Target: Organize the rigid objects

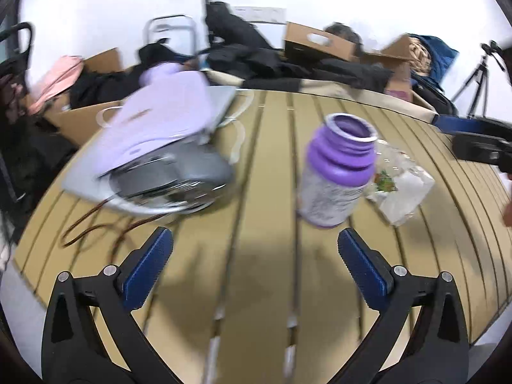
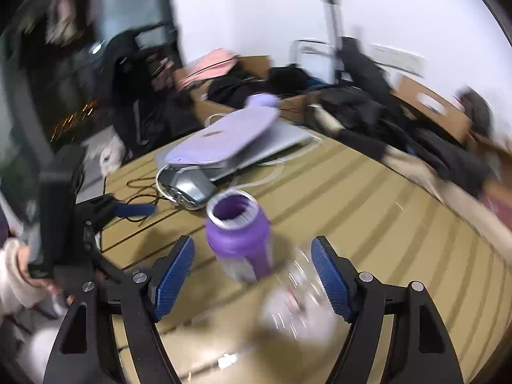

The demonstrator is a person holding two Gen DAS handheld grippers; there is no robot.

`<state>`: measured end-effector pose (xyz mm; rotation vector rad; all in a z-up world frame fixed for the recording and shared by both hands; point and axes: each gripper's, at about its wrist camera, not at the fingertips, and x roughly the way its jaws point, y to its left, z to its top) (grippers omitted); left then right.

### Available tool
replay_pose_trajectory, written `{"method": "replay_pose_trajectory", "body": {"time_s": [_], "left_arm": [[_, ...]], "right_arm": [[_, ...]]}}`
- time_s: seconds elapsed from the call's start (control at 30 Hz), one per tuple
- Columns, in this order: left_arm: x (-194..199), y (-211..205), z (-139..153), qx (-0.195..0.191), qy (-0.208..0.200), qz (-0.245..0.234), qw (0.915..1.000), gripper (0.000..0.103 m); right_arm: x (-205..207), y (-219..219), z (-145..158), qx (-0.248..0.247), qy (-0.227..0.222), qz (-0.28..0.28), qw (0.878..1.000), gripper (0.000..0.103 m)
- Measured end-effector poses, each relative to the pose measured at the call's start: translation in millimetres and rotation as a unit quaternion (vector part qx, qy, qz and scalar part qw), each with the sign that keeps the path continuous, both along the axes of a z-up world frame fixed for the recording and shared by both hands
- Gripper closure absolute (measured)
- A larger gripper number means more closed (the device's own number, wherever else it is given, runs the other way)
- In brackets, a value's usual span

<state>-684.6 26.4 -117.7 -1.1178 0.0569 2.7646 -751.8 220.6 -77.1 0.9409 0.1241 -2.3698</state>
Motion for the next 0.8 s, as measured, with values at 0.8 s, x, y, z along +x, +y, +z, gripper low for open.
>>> {"method": "replay_pose_trajectory", "body": {"time_s": [0.8], "left_arm": [[340.4, -22.4, 128.3, 0.052, 0.118, 0.104, 0.9862, 0.0]], "right_arm": [[321.0, 37.6, 61.8, -0.029, 0.041, -0.146, 0.988, 0.023]]}}
